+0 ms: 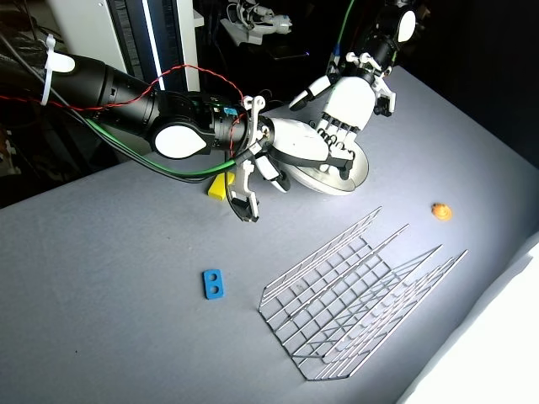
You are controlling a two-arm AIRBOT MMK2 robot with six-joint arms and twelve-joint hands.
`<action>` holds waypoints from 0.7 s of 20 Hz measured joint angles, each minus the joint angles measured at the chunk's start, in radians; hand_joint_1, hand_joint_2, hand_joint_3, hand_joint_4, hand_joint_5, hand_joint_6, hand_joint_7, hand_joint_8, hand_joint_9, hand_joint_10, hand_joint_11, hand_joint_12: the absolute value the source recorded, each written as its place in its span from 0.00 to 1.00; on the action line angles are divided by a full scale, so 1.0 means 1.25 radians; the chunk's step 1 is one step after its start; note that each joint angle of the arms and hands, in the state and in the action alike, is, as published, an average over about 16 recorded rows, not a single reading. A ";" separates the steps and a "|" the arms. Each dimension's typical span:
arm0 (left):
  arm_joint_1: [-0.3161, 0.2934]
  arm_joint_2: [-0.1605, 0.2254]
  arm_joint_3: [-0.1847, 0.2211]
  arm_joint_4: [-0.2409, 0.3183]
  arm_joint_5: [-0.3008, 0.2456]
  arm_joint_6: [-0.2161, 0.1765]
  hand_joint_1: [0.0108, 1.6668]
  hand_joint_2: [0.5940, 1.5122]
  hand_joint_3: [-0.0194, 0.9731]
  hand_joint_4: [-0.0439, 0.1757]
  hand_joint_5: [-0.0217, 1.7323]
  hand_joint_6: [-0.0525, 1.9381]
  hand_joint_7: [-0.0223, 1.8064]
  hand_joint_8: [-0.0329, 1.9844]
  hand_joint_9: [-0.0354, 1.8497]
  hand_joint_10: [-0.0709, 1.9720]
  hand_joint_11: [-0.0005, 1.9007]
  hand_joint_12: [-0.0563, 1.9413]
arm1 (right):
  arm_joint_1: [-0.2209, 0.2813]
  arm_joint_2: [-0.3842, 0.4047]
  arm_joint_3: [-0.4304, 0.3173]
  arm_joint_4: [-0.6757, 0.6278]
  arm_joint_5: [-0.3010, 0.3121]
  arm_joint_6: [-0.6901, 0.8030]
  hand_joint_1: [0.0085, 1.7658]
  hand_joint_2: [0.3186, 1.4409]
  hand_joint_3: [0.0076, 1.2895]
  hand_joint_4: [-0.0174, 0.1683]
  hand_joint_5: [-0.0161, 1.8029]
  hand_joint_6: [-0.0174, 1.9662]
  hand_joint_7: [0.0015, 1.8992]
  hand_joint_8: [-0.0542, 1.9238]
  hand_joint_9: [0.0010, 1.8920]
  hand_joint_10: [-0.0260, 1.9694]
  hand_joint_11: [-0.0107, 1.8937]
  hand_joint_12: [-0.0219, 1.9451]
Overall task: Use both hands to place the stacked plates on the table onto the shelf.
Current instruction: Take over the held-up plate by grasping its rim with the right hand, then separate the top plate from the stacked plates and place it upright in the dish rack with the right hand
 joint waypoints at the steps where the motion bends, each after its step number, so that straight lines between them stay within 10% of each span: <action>1: 0.001 0.000 0.001 -0.001 -0.001 0.000 0.00 0.52 0.04 0.17 0.00 0.01 0.01 0.01 0.03 0.04 0.01 0.03 | 0.003 -0.002 0.003 -0.001 -0.004 -0.001 0.74 0.55 0.01 0.08 0.20 0.02 0.21 0.04 0.21 0.04 0.06 0.54; 14: 0.002 -0.007 0.029 -0.037 -0.018 0.002 0.00 0.53 0.04 0.22 0.01 0.01 0.01 0.01 0.03 0.04 0.01 0.03 | 0.030 0.016 -0.018 -0.009 -0.029 -0.002 0.71 0.56 0.00 0.07 0.45 0.29 0.46 0.26 0.52 0.10 0.39 0.53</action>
